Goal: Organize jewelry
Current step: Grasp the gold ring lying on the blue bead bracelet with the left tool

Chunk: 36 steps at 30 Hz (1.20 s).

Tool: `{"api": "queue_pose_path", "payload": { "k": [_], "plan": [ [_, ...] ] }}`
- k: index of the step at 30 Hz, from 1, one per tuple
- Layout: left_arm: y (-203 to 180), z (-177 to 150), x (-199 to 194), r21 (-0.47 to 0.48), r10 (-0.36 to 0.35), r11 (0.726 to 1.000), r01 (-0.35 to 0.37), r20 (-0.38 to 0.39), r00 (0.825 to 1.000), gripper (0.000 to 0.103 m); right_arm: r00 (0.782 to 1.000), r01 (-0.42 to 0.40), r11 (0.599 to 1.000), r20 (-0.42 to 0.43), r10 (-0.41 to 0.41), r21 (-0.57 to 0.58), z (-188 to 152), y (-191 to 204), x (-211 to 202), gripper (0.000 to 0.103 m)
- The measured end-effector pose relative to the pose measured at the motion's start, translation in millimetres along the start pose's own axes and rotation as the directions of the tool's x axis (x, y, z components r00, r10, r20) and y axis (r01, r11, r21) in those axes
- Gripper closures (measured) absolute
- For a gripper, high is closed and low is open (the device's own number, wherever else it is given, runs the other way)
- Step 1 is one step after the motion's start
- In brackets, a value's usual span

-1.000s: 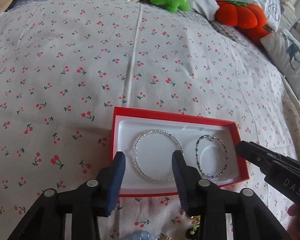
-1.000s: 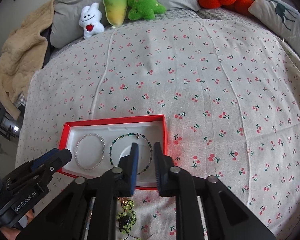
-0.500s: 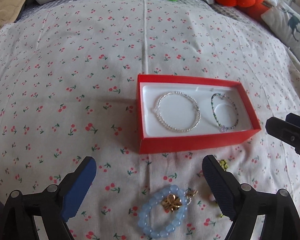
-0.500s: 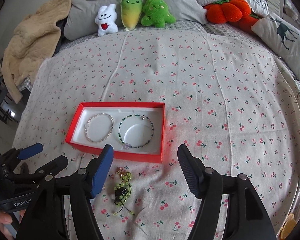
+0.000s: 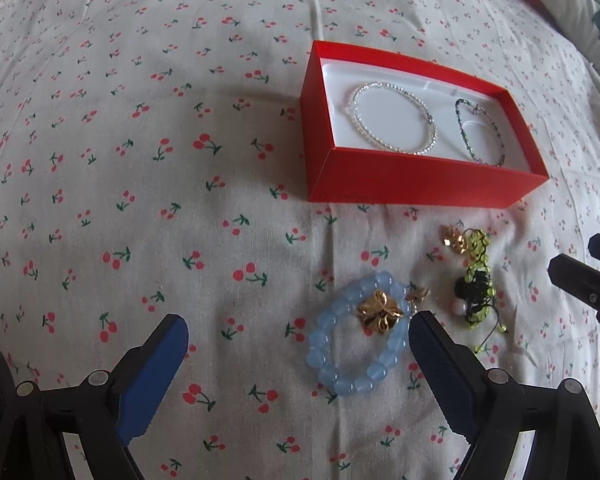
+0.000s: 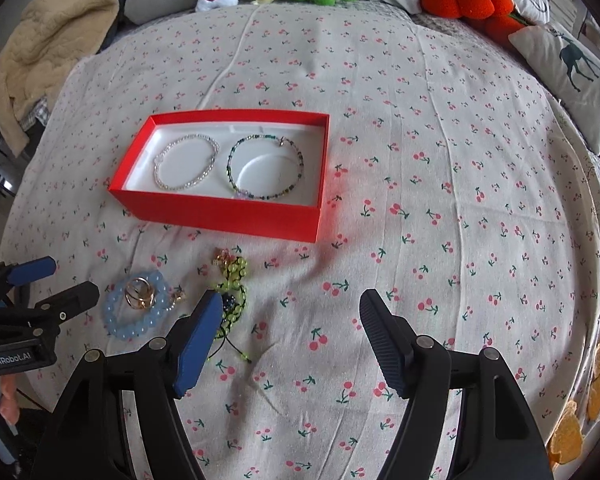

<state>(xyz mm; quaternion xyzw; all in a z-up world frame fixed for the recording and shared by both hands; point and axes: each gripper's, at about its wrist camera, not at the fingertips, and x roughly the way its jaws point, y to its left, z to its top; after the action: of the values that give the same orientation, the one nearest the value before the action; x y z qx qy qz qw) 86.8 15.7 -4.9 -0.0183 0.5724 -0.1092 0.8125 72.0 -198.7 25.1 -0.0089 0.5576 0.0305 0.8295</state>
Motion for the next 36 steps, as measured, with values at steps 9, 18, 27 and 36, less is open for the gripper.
{"api": "queue_pose_path", "payload": {
  "k": [9,18,27,36],
  "plan": [
    [-2.6,-3.8,10.8,-0.043,-0.080,0.996,0.077,-0.066,0.995,0.012,0.996,-0.003,1.000,-0.091,0.006,0.028,-6.3,-0.1,17.9,0.029],
    [-17.4,-0.6,28.5,-0.105,-0.182,0.980,0.171,-0.109,0.977,0.049,0.990,-0.056,0.988,-0.118,0.073,0.142,-1.1,-12.5,28.9,0.029],
    [-31.7,3.9,31.8,-0.092,-0.157,0.985,0.149,-0.089,0.984,0.074,0.988,-0.062,0.985,-0.130,0.083,0.159,-0.6,-13.3,31.7,0.029],
    [-32.7,5.4,45.4,-0.103,-0.106,0.990,0.095,-0.107,0.989,0.075,0.987,-0.068,0.985,-0.133,0.089,0.158,0.8,-12.8,34.3,0.029]
  ]
}}
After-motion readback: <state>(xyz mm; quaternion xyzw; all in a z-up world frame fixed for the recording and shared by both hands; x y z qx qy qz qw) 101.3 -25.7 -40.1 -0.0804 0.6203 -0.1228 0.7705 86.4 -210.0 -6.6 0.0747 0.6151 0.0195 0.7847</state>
